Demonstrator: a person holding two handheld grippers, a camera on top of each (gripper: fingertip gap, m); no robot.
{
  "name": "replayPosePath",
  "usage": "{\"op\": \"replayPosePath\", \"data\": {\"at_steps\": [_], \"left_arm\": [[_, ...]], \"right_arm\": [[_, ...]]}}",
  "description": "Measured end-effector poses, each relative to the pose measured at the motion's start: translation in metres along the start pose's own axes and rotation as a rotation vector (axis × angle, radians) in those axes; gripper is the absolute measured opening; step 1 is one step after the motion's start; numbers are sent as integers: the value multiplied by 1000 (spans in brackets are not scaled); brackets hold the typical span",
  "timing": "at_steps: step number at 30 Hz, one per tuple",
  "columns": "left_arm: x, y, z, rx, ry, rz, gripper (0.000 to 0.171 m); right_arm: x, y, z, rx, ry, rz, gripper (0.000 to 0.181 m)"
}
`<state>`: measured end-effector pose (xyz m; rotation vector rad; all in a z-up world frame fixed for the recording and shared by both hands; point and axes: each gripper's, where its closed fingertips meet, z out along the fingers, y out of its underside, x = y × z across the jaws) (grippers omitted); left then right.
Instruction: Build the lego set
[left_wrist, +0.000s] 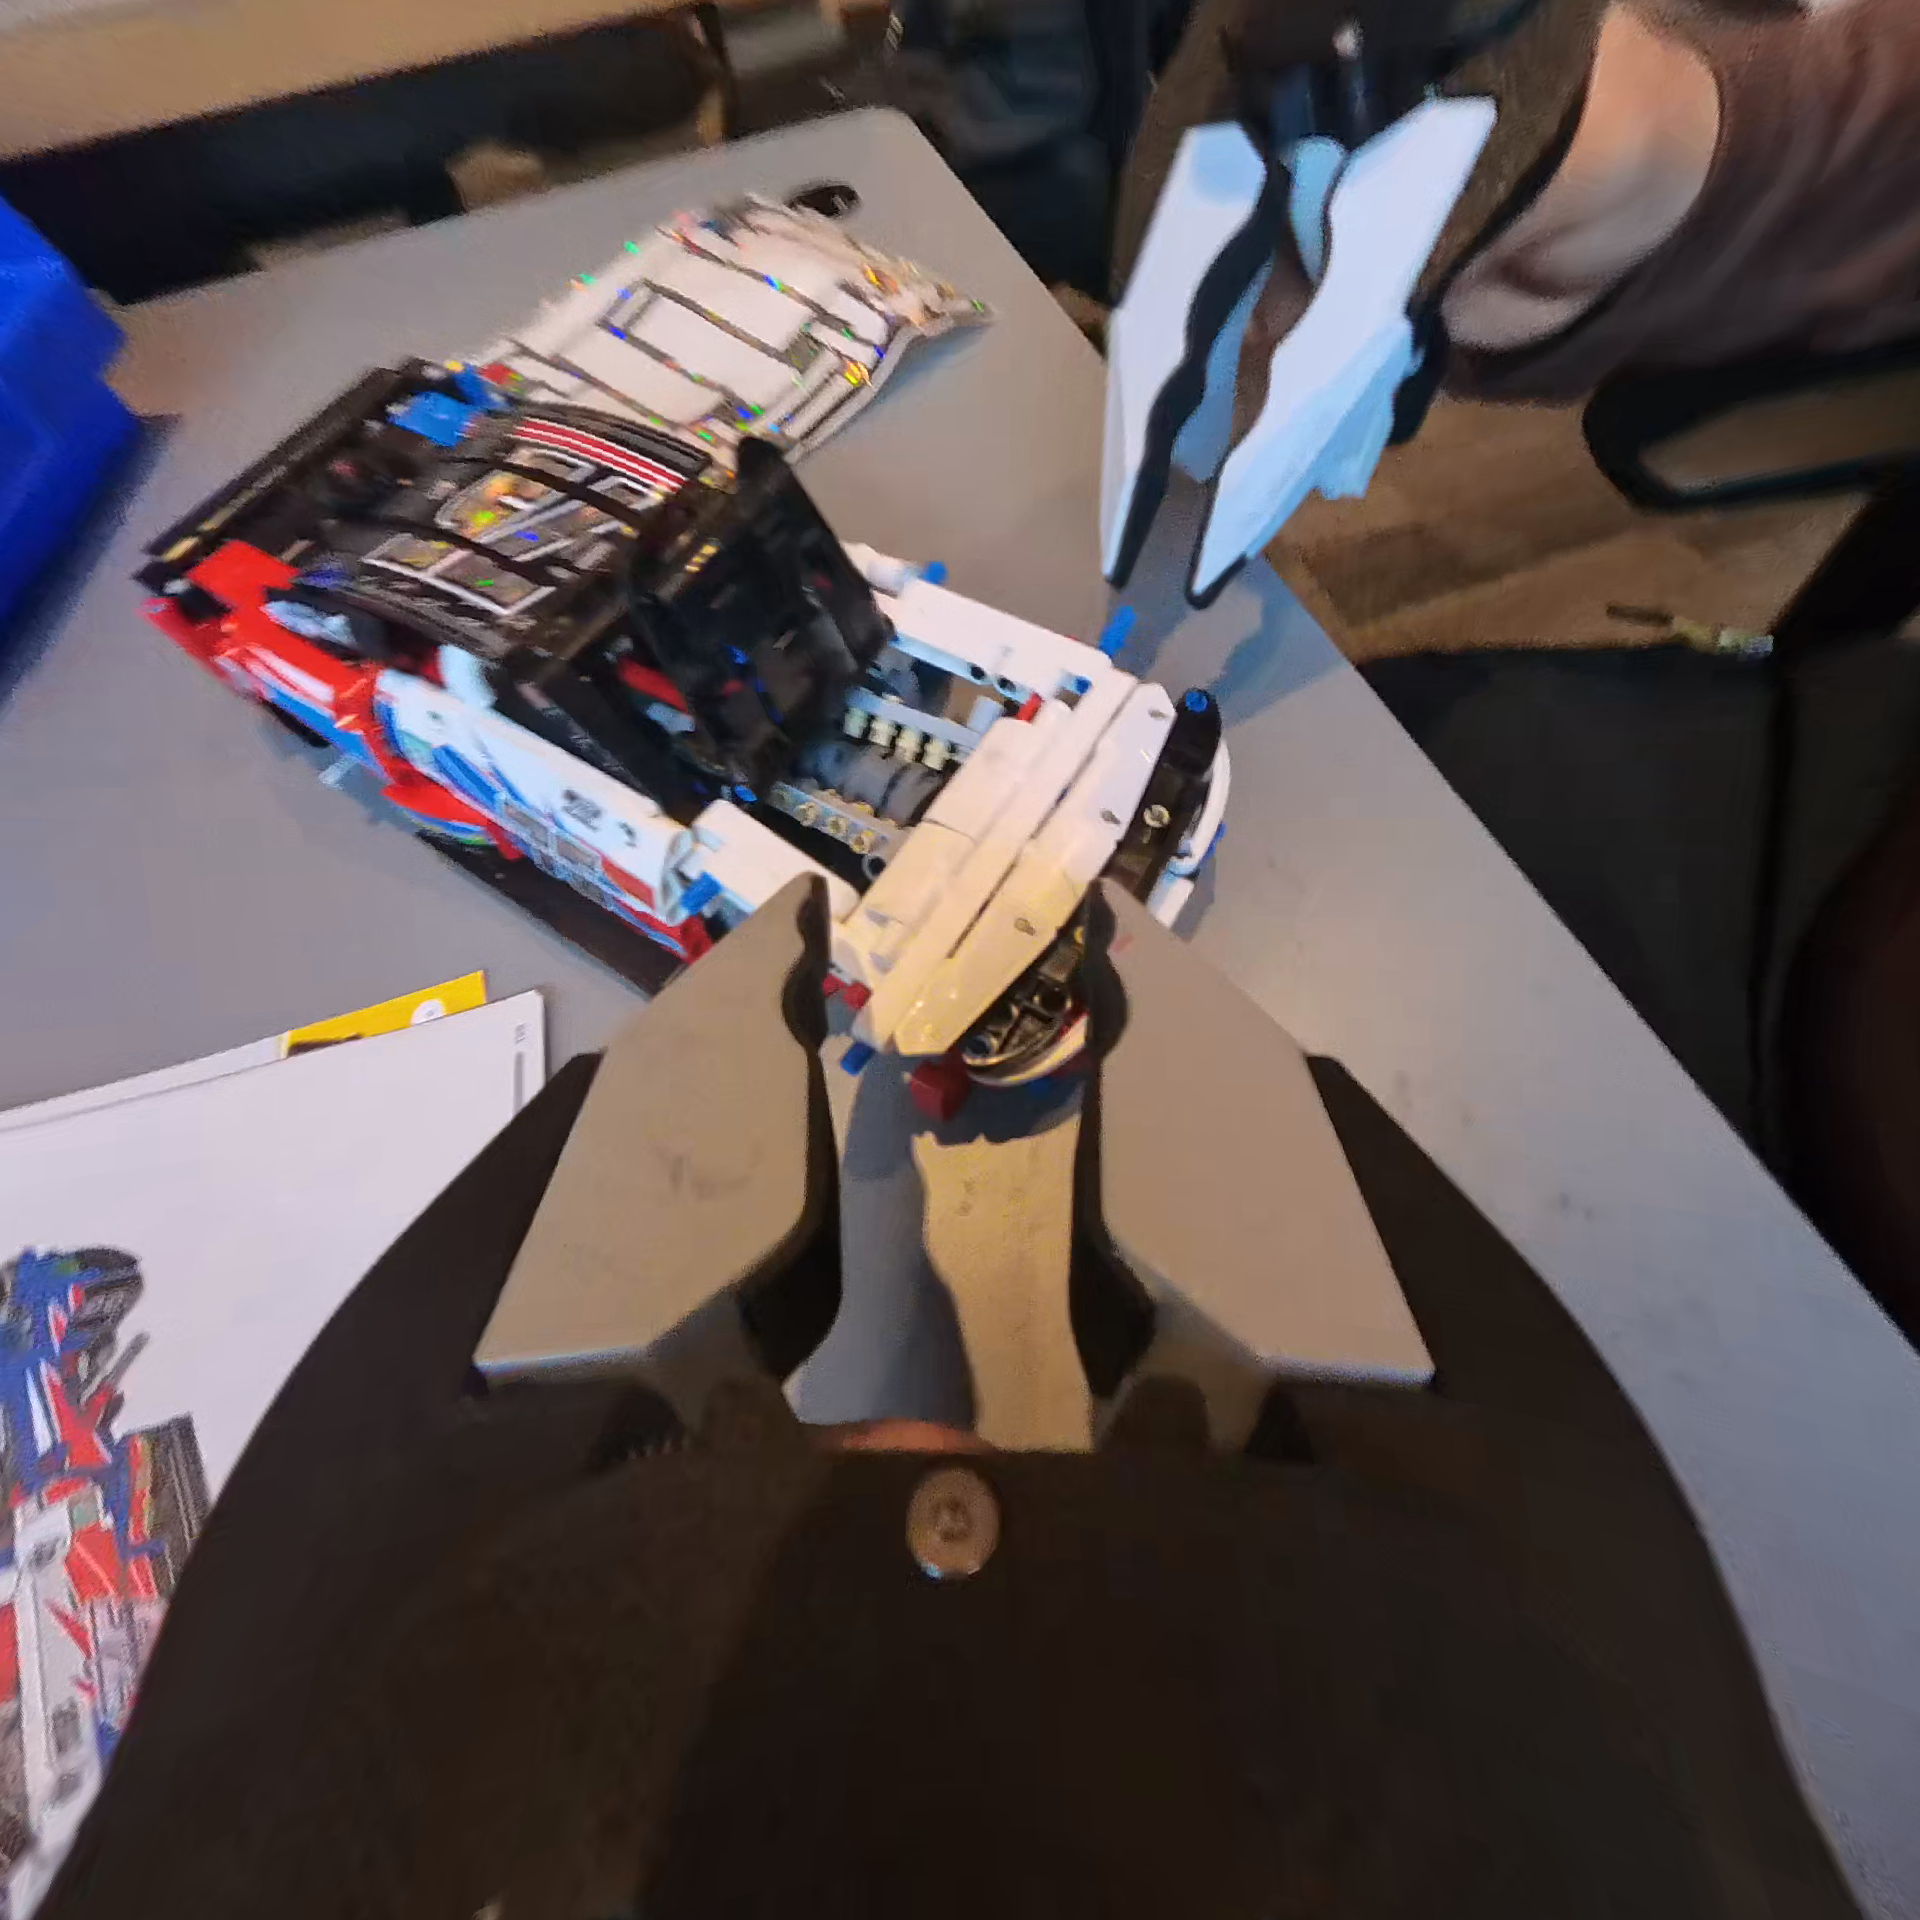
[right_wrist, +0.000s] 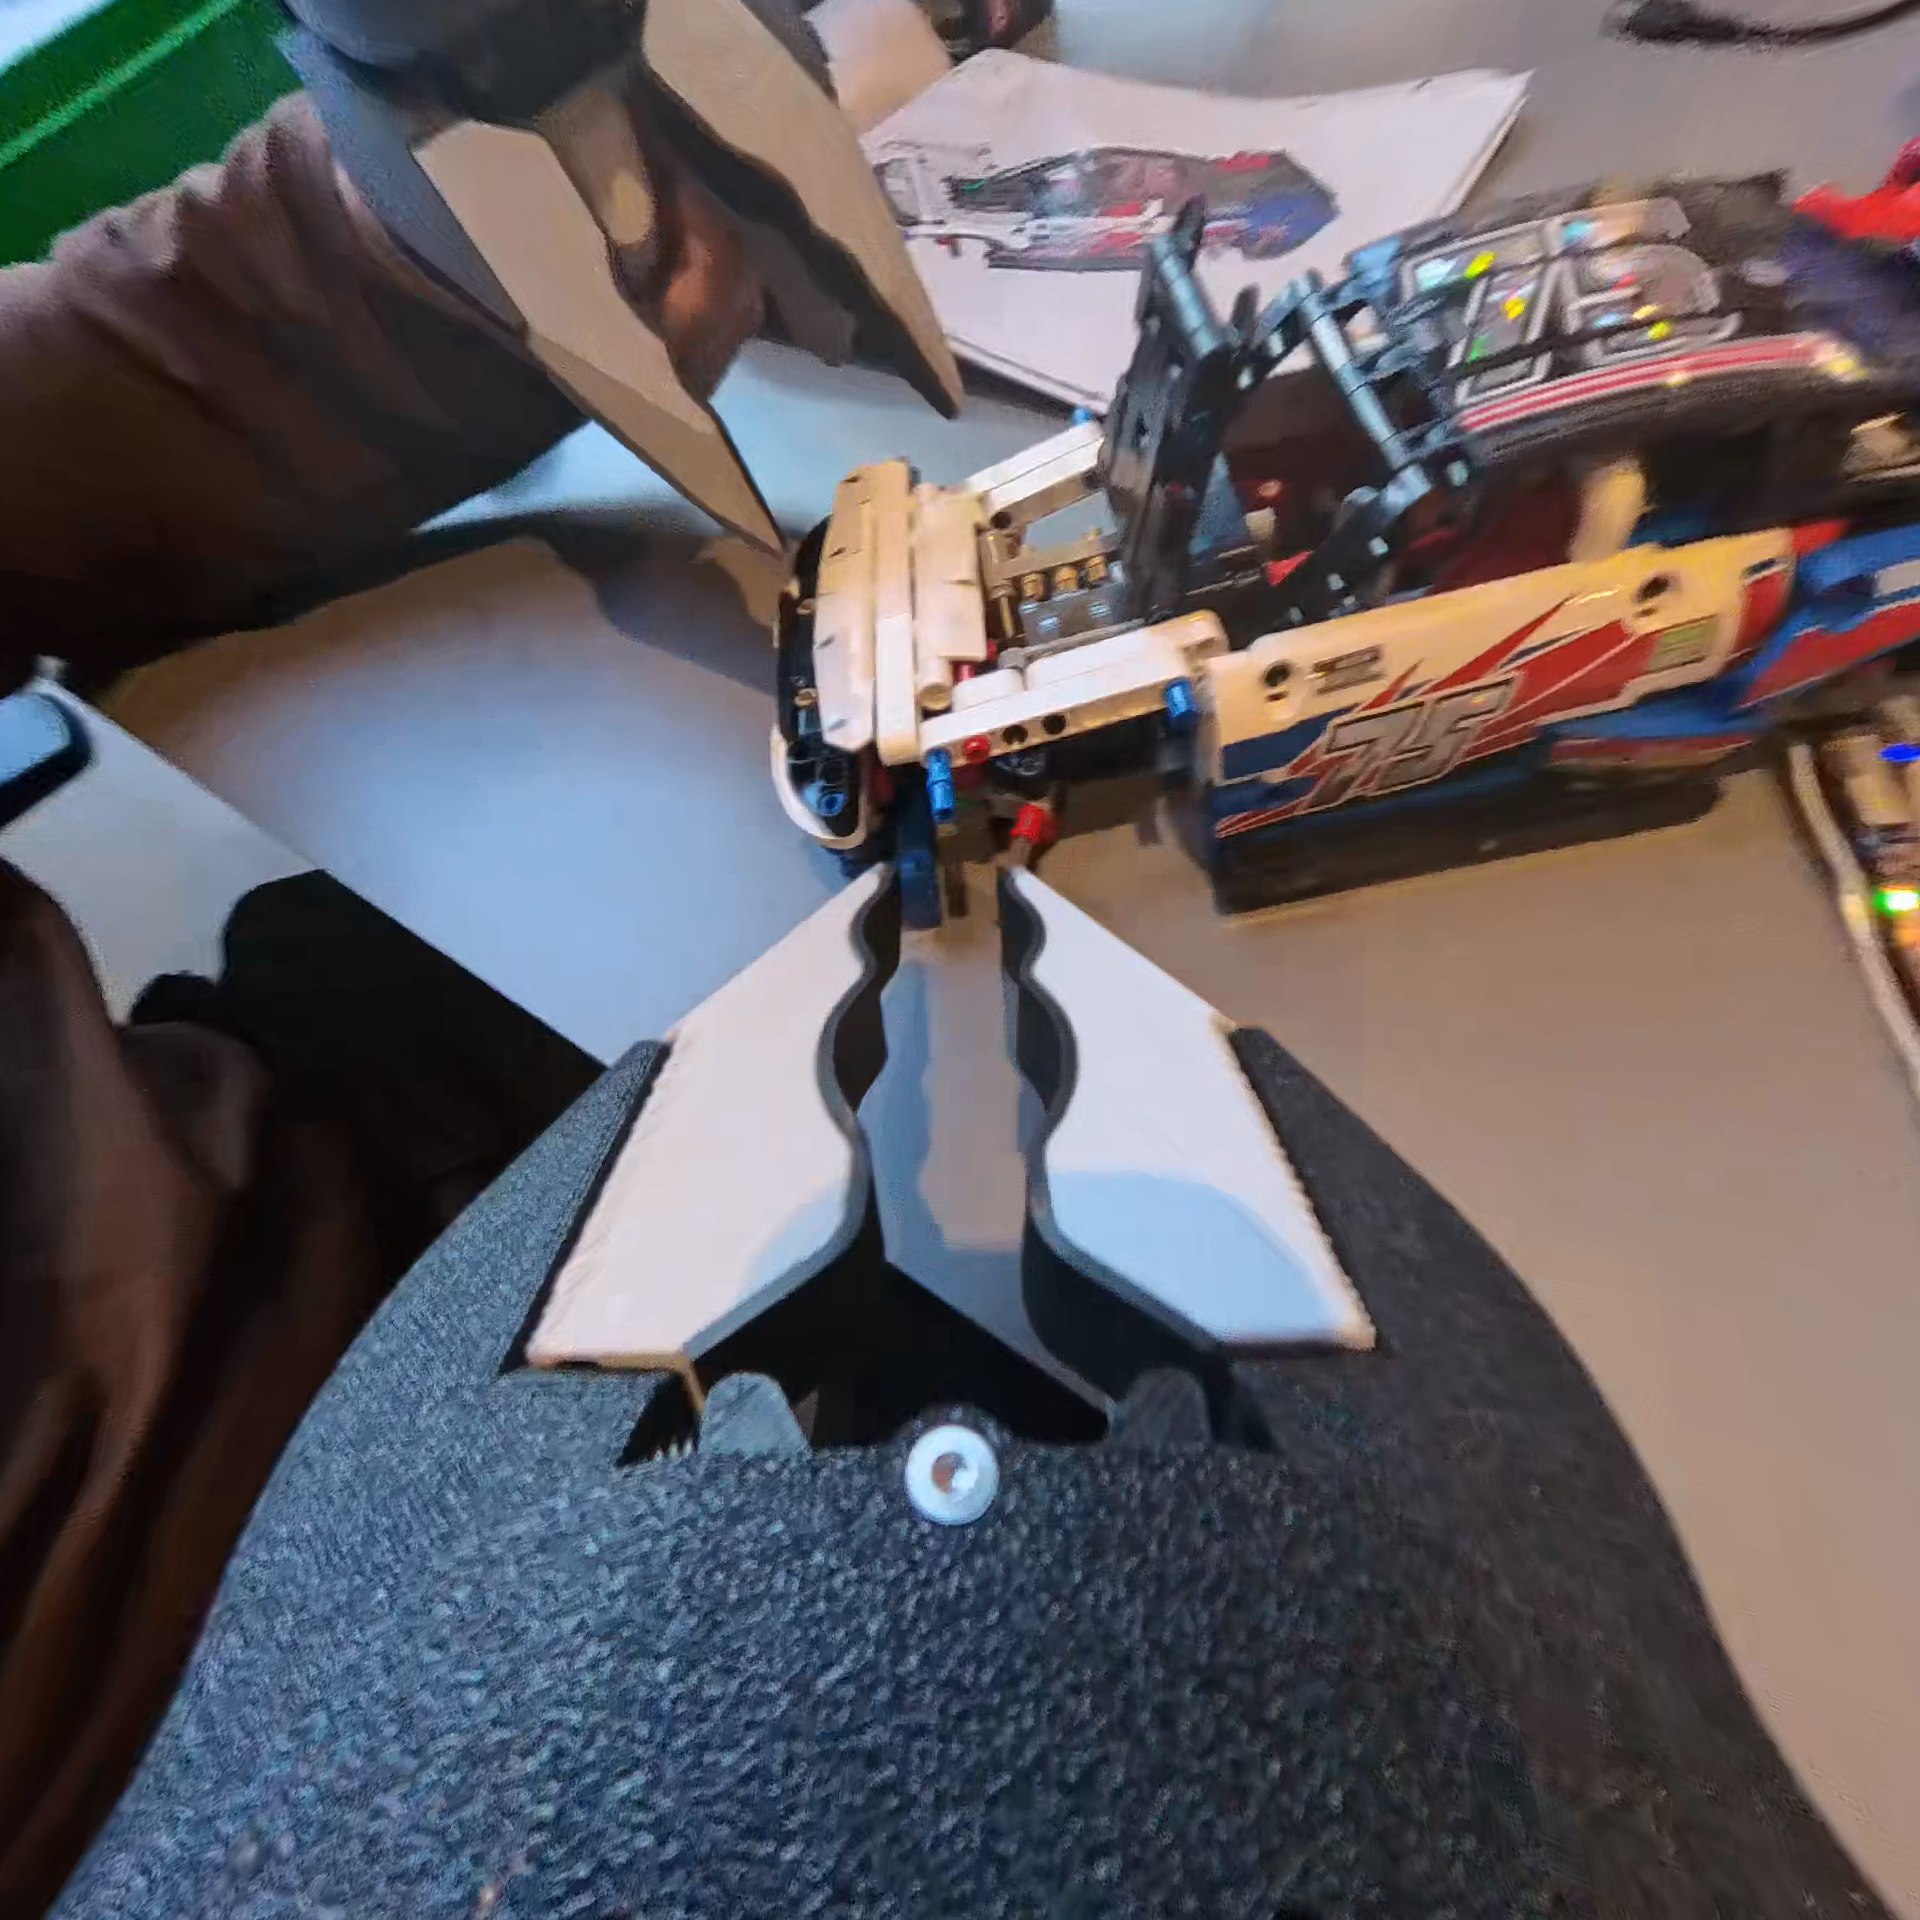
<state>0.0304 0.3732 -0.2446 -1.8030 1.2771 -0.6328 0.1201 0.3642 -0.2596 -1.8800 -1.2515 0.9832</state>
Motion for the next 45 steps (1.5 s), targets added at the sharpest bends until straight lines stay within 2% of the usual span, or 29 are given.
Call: {"op": "replayPosePath", "data": {"at_steps": [4,9,15,19,27,29,32,40,45], "left_arm": [[9,0,15,-77,68,145,43],[13,-3,19,-140,191,216,43],[11,-5,19,-151,344,207,39],[13,1,24,-177,396,183,36],[21,-1,28,-153,433,136,38],[18,1,29,-179,397,150,50],[23,-5,25,-148,408,160,49],[24,2,27,-165,427,148,39],[26,6,28,-176,442,131,49]], "right_arm": [[-4,-3,7,16,-60,58,21],[-6,-12,11,34,-121,80,18],[-6,-7,15,13,-165,106,10],[-5,-10,14,14,-157,94,7],[-3,-7,15,-6,-130,64,4],[-3,-7,14,-1,-128,64,4],[-3,-8,13,4,-125,62,4],[-3,-8,16,14,-121,67,3],[-3,-12,15,50,-160,126,3]]}}
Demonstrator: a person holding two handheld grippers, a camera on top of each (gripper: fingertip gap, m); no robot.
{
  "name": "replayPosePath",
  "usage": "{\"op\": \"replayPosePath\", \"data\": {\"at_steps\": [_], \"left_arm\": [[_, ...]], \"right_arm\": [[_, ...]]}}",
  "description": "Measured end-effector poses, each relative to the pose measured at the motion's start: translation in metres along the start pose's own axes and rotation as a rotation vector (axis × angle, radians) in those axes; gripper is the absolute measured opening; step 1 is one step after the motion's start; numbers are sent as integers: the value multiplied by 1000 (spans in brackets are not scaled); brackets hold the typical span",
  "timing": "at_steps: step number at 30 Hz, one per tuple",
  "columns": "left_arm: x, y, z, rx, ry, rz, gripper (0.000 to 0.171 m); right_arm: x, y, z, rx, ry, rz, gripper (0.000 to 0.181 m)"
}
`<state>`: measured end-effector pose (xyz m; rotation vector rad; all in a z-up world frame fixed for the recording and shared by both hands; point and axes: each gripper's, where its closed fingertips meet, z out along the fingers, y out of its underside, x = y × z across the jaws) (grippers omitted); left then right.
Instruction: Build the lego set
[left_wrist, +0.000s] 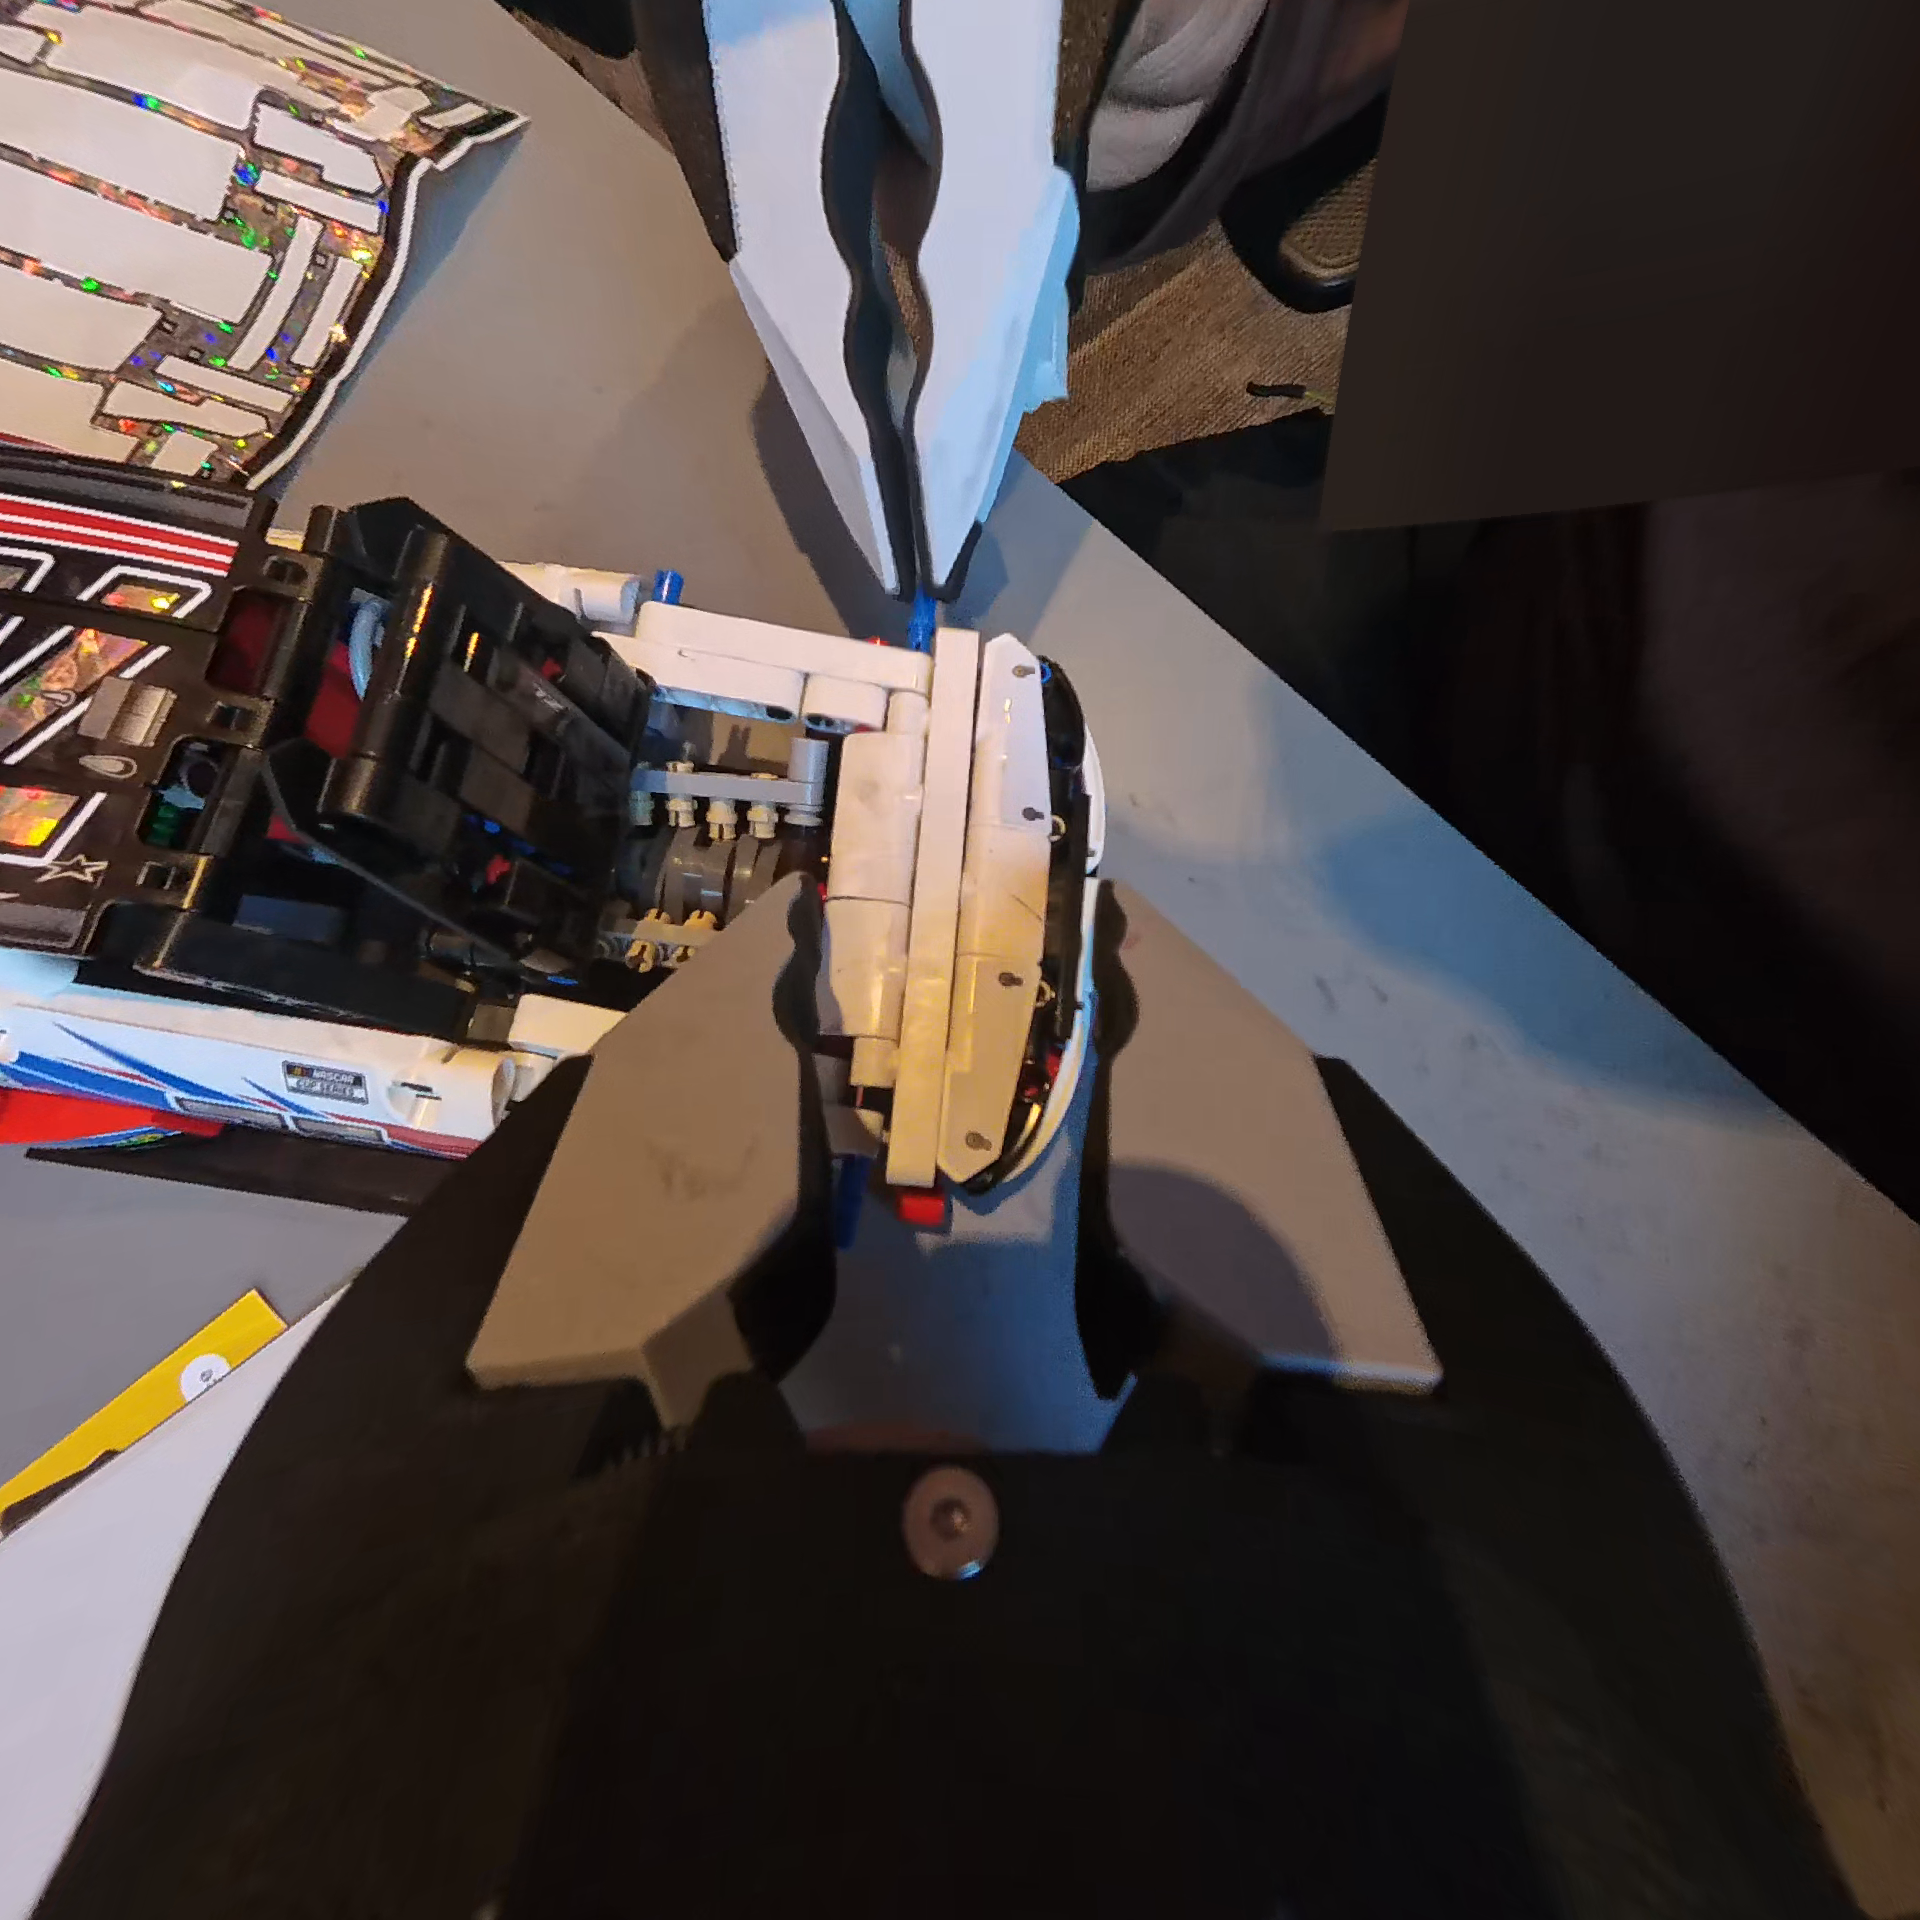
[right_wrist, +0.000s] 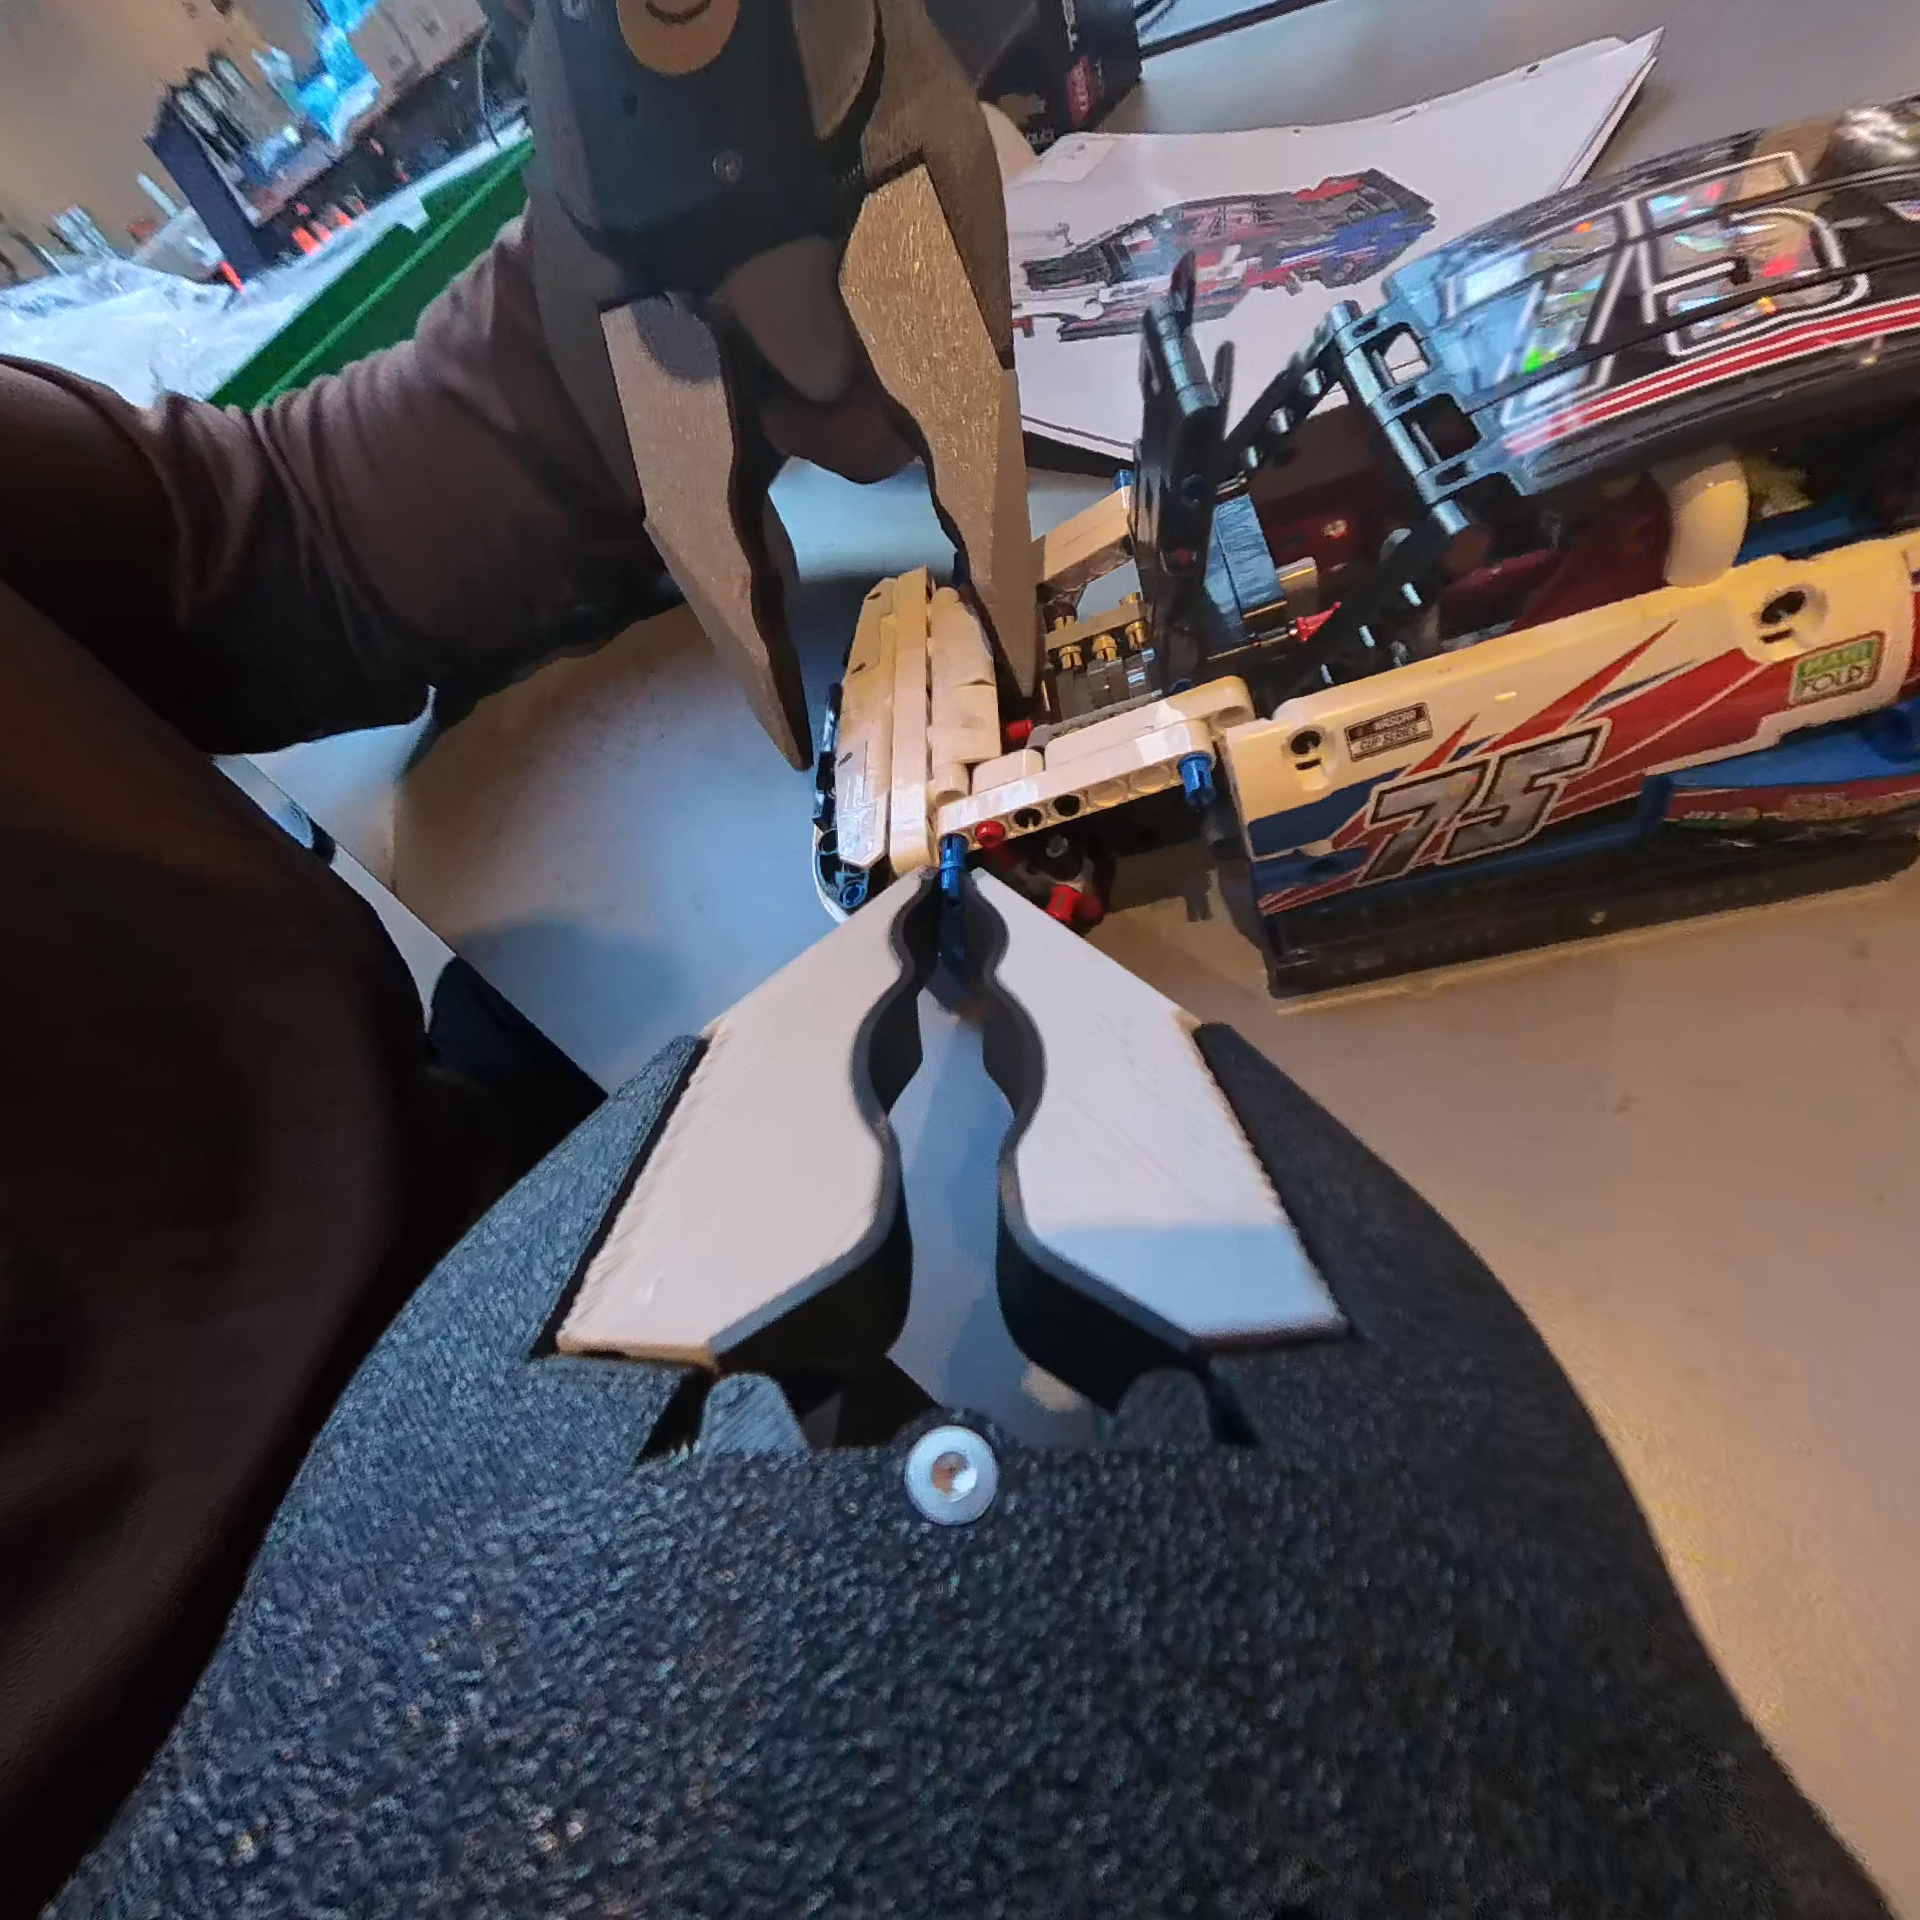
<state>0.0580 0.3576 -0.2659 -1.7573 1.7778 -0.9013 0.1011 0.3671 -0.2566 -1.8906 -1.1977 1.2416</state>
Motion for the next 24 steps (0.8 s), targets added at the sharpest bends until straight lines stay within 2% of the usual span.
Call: {"op": "replayPosePath", "data": {"at_steps": [9,24], "left_arm": [[2,3,-1,-10,26,6,41],[1,3,-3,-19,28,32,41]], "right_arm": [[0,-3,-2,36,-29,35,3],[-1,-6,-2,73,-80,107,3]]}}
